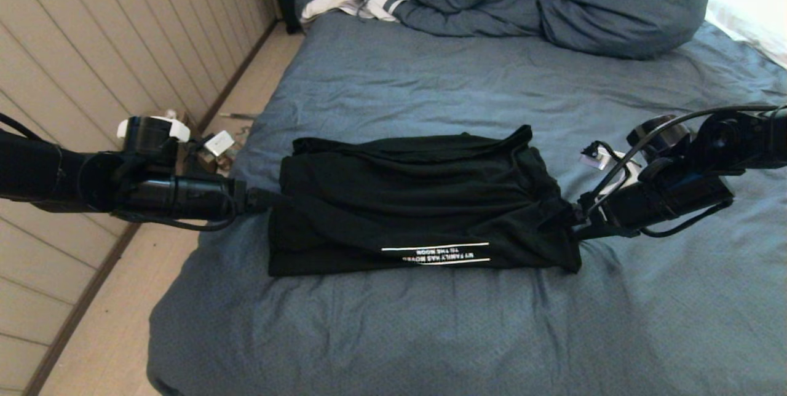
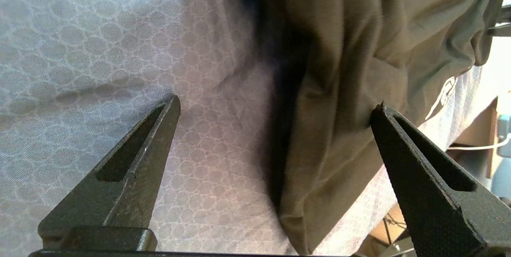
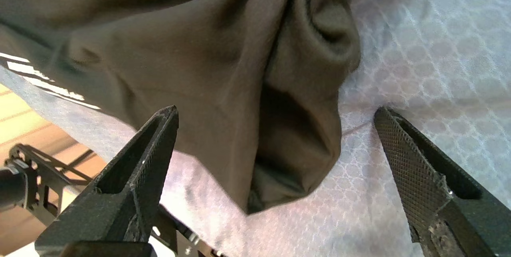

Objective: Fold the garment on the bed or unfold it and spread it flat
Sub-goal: Fold the black T-shirt

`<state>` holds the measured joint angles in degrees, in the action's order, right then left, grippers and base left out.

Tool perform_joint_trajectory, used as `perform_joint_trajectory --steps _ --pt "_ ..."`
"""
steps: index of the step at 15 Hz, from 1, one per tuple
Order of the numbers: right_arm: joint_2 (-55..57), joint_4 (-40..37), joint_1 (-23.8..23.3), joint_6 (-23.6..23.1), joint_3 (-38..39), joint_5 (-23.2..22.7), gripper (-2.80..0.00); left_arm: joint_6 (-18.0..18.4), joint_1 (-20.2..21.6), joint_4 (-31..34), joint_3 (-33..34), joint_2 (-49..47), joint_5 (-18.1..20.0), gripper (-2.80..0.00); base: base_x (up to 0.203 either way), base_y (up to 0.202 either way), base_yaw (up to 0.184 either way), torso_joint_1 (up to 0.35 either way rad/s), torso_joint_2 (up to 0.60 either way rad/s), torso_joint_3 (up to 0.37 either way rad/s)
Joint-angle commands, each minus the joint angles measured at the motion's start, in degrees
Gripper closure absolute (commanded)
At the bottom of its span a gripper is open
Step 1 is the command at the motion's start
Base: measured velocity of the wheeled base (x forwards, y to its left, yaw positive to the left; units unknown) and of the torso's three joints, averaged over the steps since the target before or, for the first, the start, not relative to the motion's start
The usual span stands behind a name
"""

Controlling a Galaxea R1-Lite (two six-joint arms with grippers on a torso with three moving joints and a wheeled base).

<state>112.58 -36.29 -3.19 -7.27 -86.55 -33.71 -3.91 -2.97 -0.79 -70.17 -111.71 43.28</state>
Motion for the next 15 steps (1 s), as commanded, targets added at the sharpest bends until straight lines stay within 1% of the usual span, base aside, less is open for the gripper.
perform_joint_trajectory --steps 1,5,9,10,15 --pt "1.3 -0.3 0.1 -0.3 0.4 -1.0 -2.8 -0.1 0.0 0.0 -0.1 -1.1 0.5 -2.8 0.0 0.0 0.0 0.0 0.0 0.0" --pt "0.8 -0.6 2.2 -0.4 2.2 -2.0 -2.8 -0.2 0.0 0.0 -0.4 -1.2 0.5 -2.8 0.0 0.0 0.0 0.0 0.0 0.0" --pt "1.5 -0.3 3.4 -0.2 1.5 -2.1 -2.8 -0.4 0.0 0.0 -0.4 -1.3 0.5 -2.8 0.0 0.0 0.0 0.0 0.0 0.0" --pt "1.4 -0.3 3.4 -0.5 1.5 -2.1 0.0 -0.4 0.0 0.0 -0.4 -1.3 0.5 -2.8 0.0 0.0 0.0 0.0 0.0 0.0" --pt "1.2 -0.4 3.1 -1.8 2.1 -2.1 0.0 -0.4 0.0 0.0 -0.2 -0.7 0.5 -2.8 0.0 0.0 0.0 0.0 0.0 0.0"
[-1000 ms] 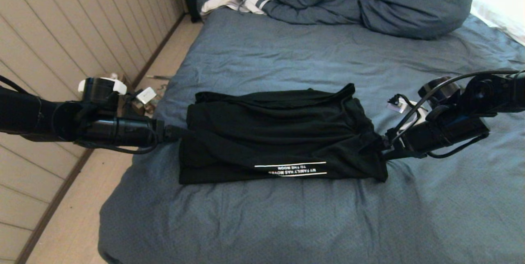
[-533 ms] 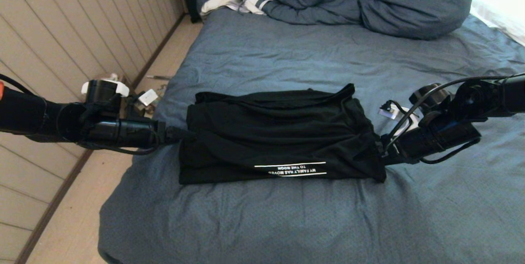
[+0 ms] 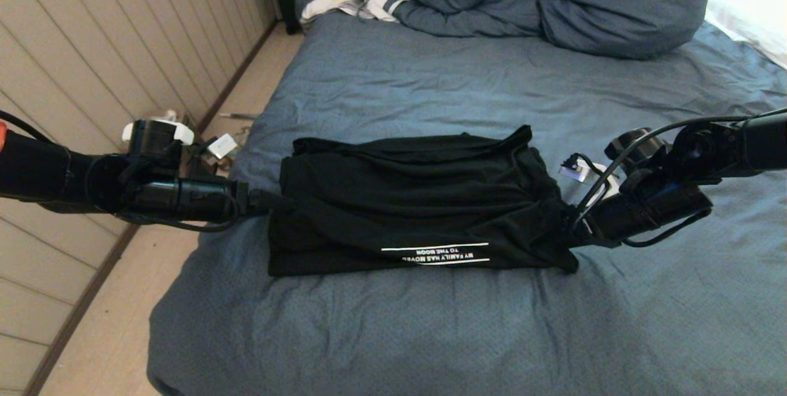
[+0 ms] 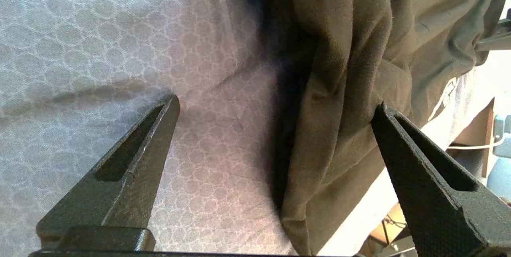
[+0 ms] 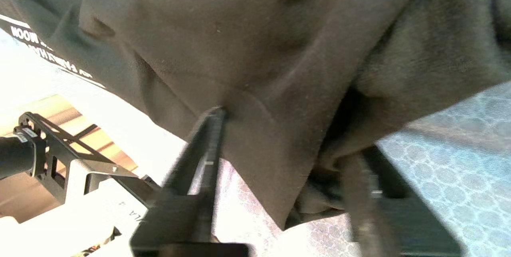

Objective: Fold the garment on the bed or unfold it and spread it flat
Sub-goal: Fold the black T-shirt

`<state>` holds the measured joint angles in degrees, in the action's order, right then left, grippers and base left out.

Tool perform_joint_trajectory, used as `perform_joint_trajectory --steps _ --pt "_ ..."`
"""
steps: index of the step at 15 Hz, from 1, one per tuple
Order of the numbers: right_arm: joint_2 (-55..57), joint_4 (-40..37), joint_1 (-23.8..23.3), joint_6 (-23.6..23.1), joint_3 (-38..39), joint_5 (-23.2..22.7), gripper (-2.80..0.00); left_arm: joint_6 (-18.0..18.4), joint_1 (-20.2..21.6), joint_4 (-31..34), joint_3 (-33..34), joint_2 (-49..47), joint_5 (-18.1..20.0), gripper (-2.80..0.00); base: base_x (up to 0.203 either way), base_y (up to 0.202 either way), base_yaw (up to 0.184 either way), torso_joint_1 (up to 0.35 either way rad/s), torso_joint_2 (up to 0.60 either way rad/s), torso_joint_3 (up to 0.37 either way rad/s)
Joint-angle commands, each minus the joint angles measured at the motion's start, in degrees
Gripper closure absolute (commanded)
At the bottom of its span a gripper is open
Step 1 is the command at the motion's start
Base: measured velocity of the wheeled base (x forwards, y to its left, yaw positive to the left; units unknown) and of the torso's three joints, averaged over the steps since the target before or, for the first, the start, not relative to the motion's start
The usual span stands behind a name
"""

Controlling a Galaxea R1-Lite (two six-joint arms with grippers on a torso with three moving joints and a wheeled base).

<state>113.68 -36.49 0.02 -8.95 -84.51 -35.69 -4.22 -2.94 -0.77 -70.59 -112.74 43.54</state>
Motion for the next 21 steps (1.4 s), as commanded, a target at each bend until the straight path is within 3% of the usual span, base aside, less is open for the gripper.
perform_joint_trajectory --steps 1,6,9,15,21 --pt "0.3 -0.2 -0.3 -0.1 0.0 -0.2 0.0 0.0 0.0 0.0 0.6 0.9 0.4 -2.8 0.0 0.0 0.0 0.0 0.0 0.0" --pt "1.2 -0.3 -0.8 -0.2 -0.7 -0.2 0.0 0.4 1.0 -0.1 2.3 2.9 3.6 -2.8 0.0 0.0 0.0 0.0 0.0 0.0" --pt "1.6 -0.3 -1.5 -0.1 -0.8 0.1 0.0 0.6 2.5 0.1 5.5 4.5 7.8 -2.8 0.0 0.0 0.0 0.0 0.0 0.0" --pt "2.9 -0.3 -6.9 0.4 -2.1 0.4 0.0 3.3 2.3 -0.1 9.1 2.5 9.1 -2.8 0.0 0.0 0.0 0.0 0.0 0.0" --pt "3.0 -0.6 -8.3 0.5 -4.0 2.8 0.0 3.3 1.8 -0.1 9.5 1.6 9.3 -2.8 0.0 0.0 0.0 0.0 0.0 0.0"
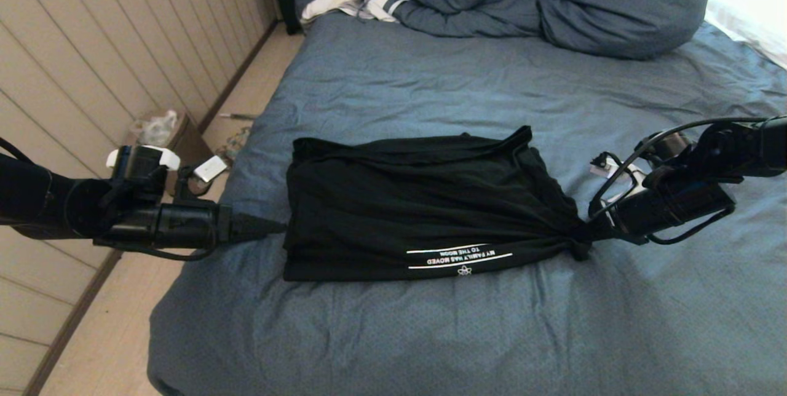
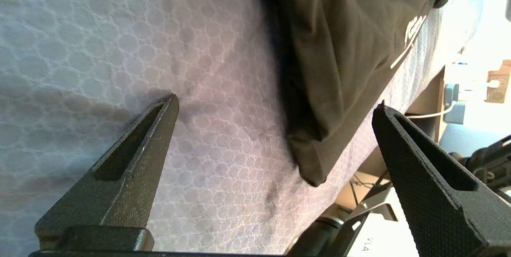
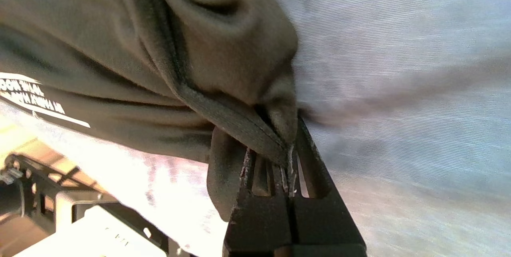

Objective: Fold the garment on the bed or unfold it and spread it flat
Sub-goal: Fold the black T-shirt

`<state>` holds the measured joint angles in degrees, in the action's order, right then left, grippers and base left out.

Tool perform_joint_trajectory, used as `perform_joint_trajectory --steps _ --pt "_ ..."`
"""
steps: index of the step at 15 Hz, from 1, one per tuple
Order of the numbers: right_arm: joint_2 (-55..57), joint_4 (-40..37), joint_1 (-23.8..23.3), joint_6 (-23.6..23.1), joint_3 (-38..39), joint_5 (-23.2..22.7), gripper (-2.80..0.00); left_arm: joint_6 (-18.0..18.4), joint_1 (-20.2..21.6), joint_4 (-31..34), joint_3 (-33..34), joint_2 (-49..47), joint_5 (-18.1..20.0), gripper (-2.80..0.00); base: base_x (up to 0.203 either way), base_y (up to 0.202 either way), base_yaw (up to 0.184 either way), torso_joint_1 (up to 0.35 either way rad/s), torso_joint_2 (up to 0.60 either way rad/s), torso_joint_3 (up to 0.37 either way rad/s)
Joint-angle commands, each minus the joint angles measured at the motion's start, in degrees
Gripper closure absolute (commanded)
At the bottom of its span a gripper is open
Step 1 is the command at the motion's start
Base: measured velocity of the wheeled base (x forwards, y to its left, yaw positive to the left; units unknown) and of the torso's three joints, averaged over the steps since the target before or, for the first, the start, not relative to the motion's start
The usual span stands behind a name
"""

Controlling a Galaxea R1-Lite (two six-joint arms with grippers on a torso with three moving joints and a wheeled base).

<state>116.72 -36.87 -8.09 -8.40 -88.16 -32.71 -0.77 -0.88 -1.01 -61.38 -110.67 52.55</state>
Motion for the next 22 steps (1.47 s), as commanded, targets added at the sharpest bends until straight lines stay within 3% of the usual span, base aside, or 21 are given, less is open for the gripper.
perform_joint_trajectory --steps 1,10,18,22 --pt "-0.2 -0.2 -0.3 0.0 -0.3 -0.2 0.0 -0.1 -0.9 0.1 0.9 0.1 0.3 -2.8 0.0 0.0 0.0 0.0 0.0 0.0" --pt "-4.3 0.1 0.1 -0.4 1.2 -0.6 0.0 -0.9 -9.0 0.1 7.5 3.4 1.7 -2.8 0.0 0.0 0.0 0.0 0.0 0.0" --pt "-8.9 0.2 0.9 -0.5 2.6 -1.4 0.0 -3.9 -9.2 0.0 4.8 1.9 1.5 -2.8 0.0 0.0 0.0 0.0 0.0 0.0" --pt "-9.2 0.2 0.8 -0.5 3.5 -2.4 0.0 -7.9 -8.7 0.0 3.6 3.2 -0.5 -2.8 0.0 0.0 0.0 0.0 0.0 0.0"
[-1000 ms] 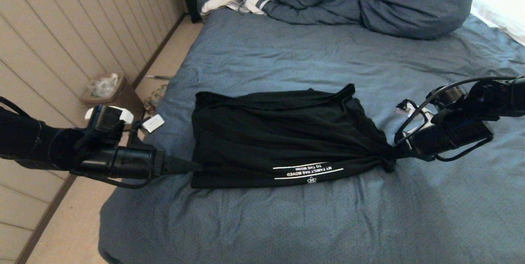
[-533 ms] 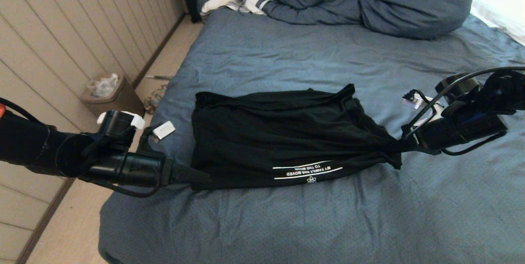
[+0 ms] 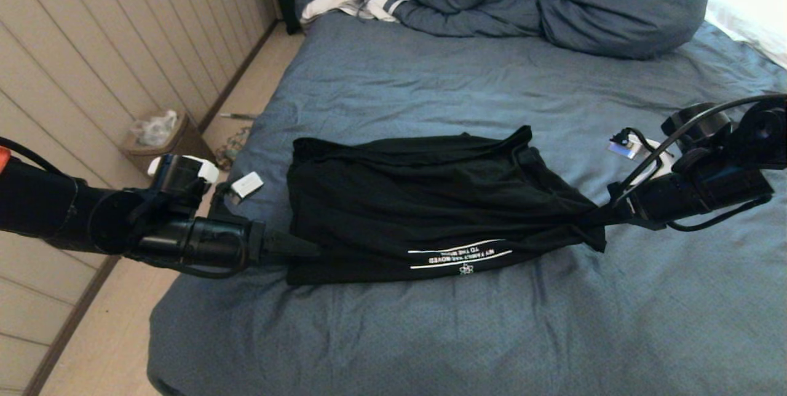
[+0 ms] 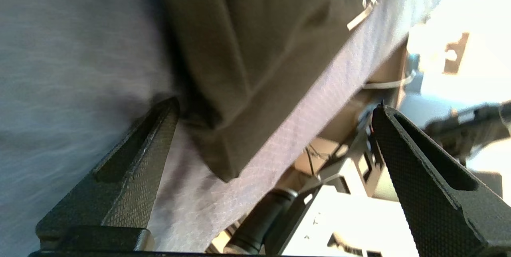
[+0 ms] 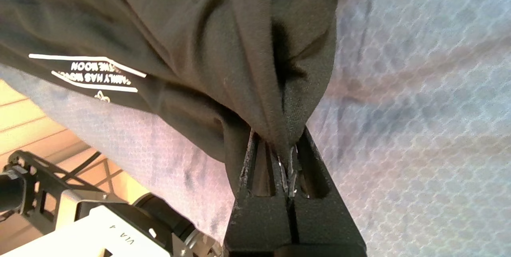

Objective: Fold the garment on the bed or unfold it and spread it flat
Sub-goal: Fold the black T-shirt

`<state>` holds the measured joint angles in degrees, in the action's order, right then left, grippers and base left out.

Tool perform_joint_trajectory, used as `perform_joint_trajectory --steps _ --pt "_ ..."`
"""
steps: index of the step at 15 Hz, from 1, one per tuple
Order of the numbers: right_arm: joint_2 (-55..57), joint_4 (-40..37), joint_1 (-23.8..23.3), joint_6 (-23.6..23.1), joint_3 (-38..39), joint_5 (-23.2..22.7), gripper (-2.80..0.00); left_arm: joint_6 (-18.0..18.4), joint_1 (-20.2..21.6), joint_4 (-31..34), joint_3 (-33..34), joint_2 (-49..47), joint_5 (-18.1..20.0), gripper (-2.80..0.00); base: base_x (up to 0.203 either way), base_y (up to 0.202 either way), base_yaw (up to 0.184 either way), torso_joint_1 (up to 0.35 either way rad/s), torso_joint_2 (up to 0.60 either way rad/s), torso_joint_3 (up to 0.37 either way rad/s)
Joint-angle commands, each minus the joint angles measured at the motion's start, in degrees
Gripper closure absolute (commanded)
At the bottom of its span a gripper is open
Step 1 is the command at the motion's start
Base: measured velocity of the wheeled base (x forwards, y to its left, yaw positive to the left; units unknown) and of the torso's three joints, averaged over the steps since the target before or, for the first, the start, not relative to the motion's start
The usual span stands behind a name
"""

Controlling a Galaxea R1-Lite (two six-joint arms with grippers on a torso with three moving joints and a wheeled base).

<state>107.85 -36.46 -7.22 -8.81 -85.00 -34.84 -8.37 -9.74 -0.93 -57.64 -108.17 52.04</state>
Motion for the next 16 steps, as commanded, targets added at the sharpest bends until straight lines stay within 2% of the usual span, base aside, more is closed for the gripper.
perform_joint_trajectory --steps 1,4,7,11,16 --pt "-0.3 -0.1 -0.1 -0.1 0.5 -0.3 0.0 -1.2 0.3 0.0 0.0 1.3 -1.5 -2.8 0.0 0.0 0.0 0.0 0.0 0.0" --pt "0.8 0.0 -0.4 -0.2 0.5 -0.8 0.0 -4.2 0.3 -0.1 -0.6 0.9 -4.9 -2.8 0.0 0.0 0.0 0.0 0.0 0.0" --pt "1.1 -0.1 -0.7 -0.3 0.5 -4.2 0.0 -4.6 0.3 -0.1 -0.7 1.1 -8.1 -2.8 0.0 0.0 0.0 0.0 0.0 0.0" --pt "0.8 -0.1 -0.7 -1.2 1.1 -4.9 0.0 -4.5 0.2 -0.4 -1.1 -0.4 -10.1 -2.8 0.0 0.0 0.0 0.0 0.0 0.0" --pt "1.0 -0.1 -1.0 -1.5 1.2 -5.0 0.0 -7.1 -3.1 -7.7 -1.4 -4.9 -11.7 -2.8 0.0 0.0 0.0 0.0 0.0 0.0"
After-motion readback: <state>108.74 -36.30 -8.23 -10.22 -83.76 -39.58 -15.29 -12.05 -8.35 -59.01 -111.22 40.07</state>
